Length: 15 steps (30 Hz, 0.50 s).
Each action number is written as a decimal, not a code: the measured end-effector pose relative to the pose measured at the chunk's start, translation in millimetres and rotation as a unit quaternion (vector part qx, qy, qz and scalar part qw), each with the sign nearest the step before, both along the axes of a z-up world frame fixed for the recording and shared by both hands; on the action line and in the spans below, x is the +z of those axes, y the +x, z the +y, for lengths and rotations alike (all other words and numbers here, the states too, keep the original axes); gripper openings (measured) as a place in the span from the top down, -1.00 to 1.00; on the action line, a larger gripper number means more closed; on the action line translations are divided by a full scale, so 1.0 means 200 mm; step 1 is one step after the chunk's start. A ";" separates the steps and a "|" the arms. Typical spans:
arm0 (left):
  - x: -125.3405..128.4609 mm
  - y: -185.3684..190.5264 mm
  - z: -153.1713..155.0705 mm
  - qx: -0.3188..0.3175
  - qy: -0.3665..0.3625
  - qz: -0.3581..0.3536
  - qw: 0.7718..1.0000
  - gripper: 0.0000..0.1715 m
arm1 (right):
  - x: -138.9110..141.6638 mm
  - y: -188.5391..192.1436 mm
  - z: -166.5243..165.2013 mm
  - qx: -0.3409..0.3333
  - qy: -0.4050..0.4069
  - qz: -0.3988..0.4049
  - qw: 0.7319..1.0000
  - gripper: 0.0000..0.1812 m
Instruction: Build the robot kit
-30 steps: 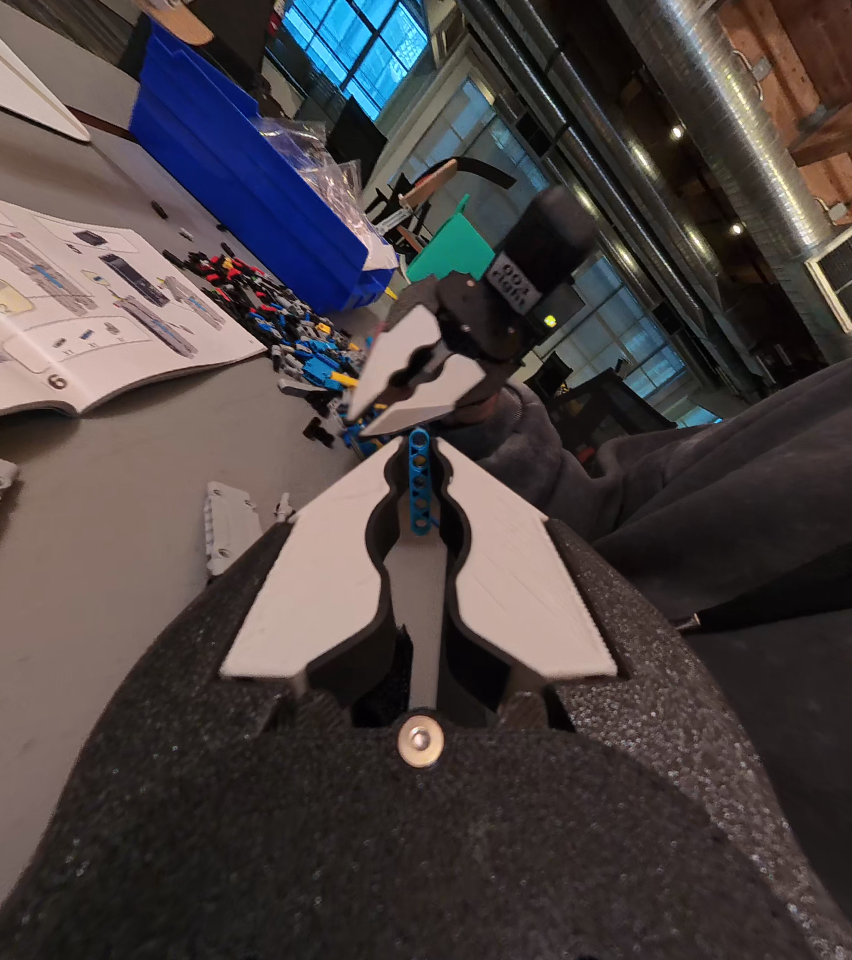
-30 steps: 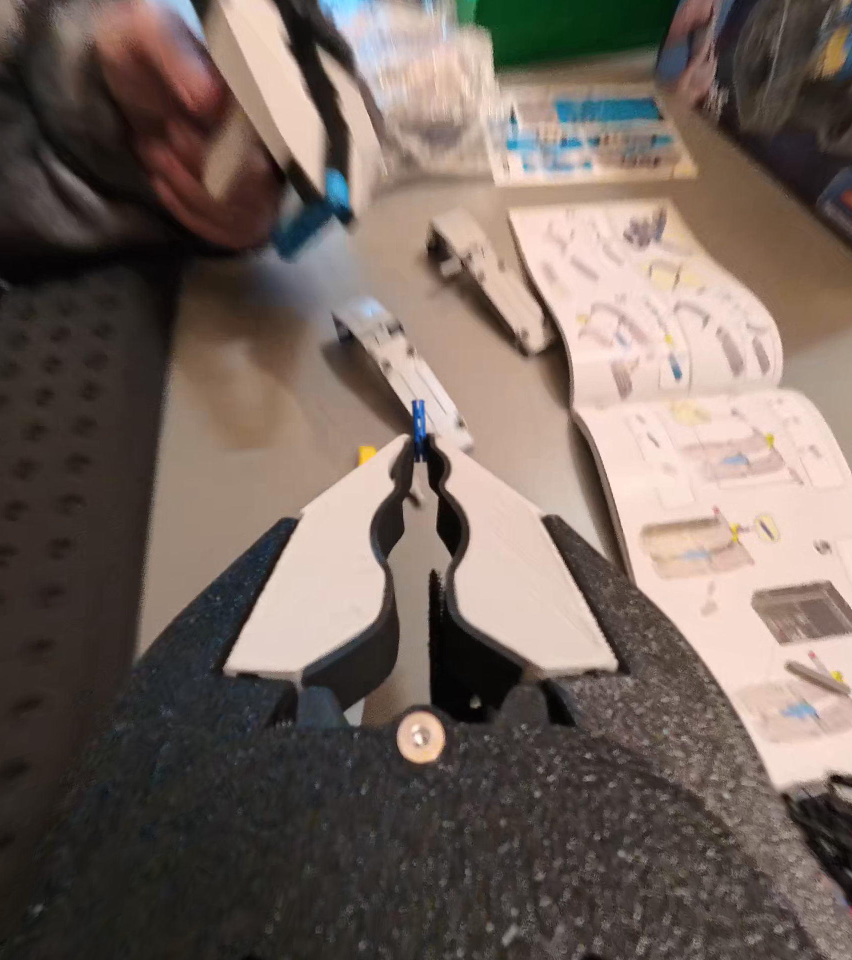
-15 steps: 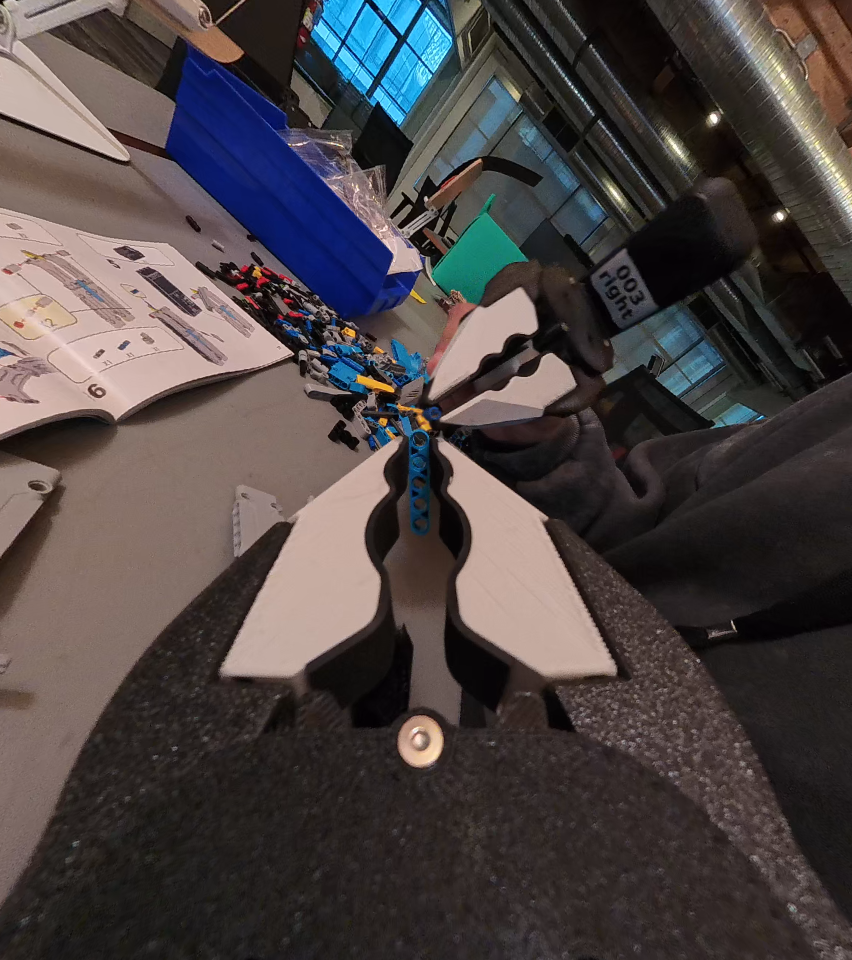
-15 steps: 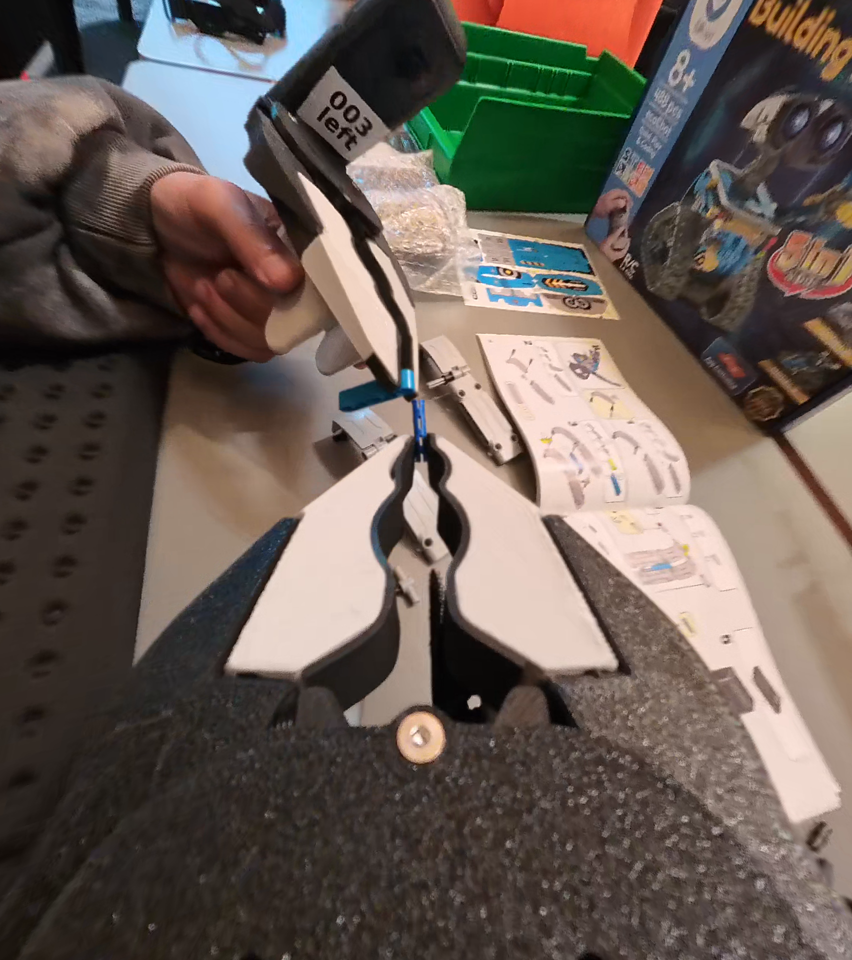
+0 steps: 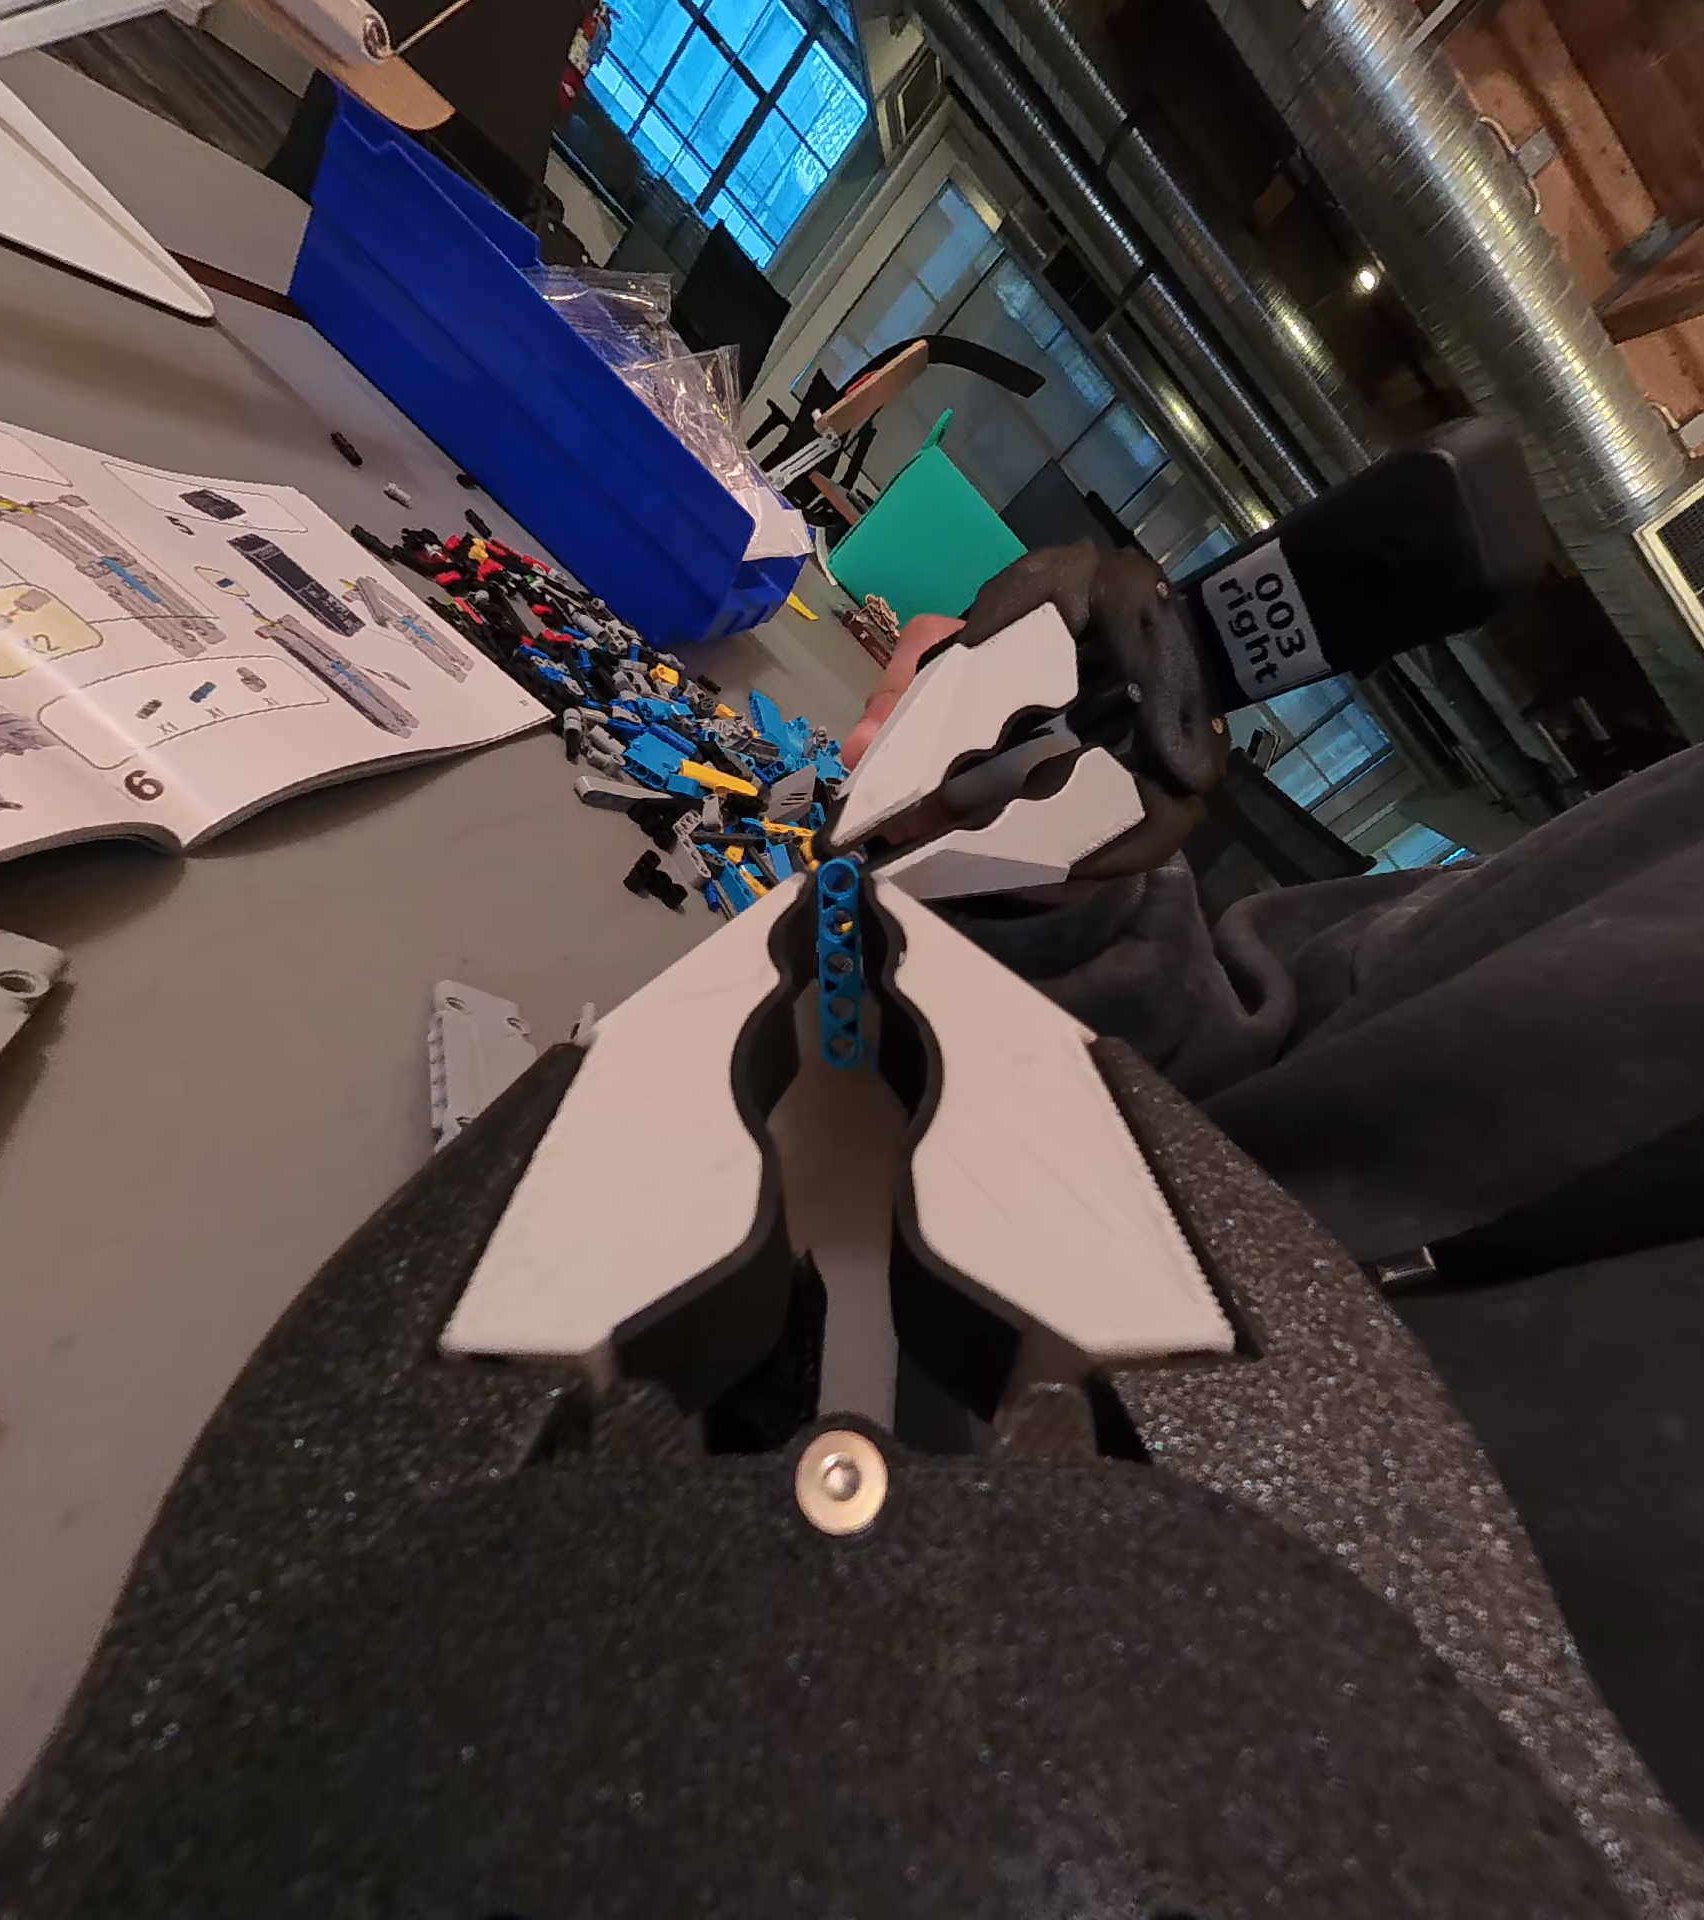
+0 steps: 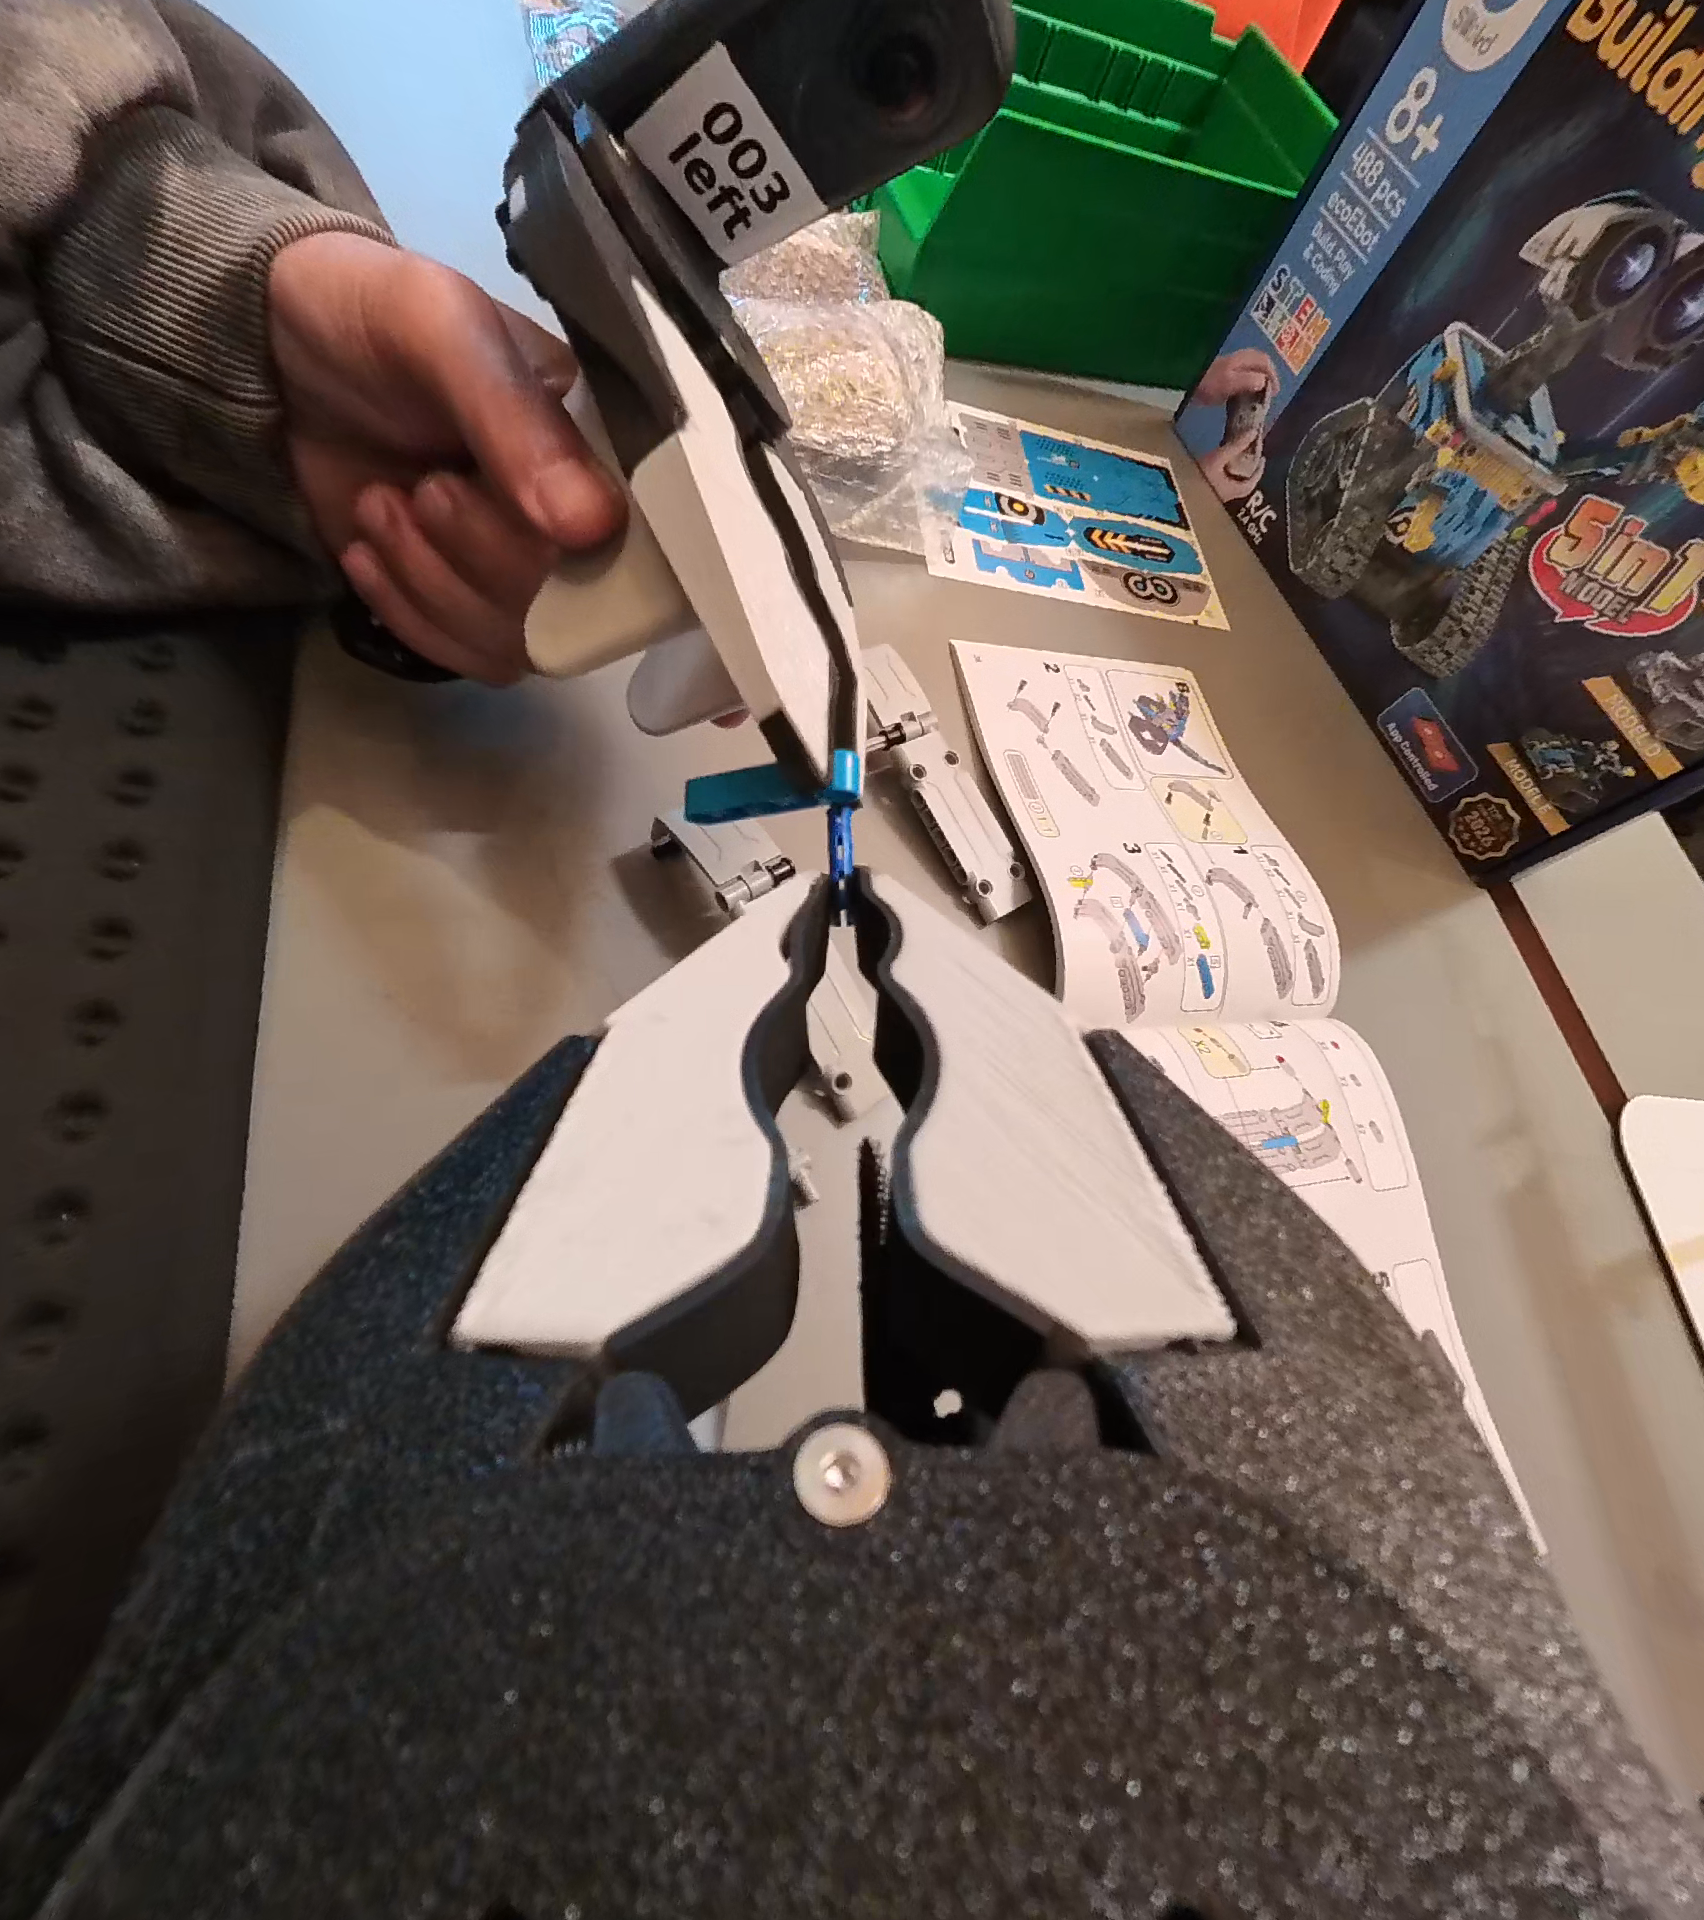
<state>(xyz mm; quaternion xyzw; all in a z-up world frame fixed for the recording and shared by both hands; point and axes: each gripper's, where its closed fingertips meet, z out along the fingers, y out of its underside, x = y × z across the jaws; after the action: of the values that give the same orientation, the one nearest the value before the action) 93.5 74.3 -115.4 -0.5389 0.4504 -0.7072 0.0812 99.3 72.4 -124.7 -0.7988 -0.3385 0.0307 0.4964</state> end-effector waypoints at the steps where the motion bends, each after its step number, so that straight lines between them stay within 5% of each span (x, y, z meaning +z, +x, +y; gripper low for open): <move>1: -0.01 0.00 0.00 0.000 0.003 0.003 1.000 0.93 | 0.00 0.00 0.00 0.001 0.001 0.004 1.000 0.98; 4: -0.06 0.01 0.00 0.006 0.034 0.026 0.999 0.93 | -0.02 0.02 -0.04 0.001 -0.018 0.017 1.000 0.98; 8: -0.06 0.01 0.00 0.007 0.030 0.023 0.999 0.93 | -0.24 0.23 -0.25 -0.036 -0.190 -0.052 0.980 0.97; 11: -0.07 0.01 0.00 0.009 0.027 0.028 0.999 0.92 | -0.34 0.34 -0.47 -0.066 -0.345 -0.069 0.934 0.97; 15: -0.08 0.01 0.00 0.013 0.042 0.033 0.998 0.93 | -0.39 0.41 -0.71 -0.112 -0.523 -0.091 0.840 0.97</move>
<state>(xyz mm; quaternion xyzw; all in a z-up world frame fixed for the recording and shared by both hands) 95.1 73.8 -131.9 -0.5636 0.4755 -0.6683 0.0981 180.6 -69.5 -203.3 -0.9713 -0.2241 0.0750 -0.0281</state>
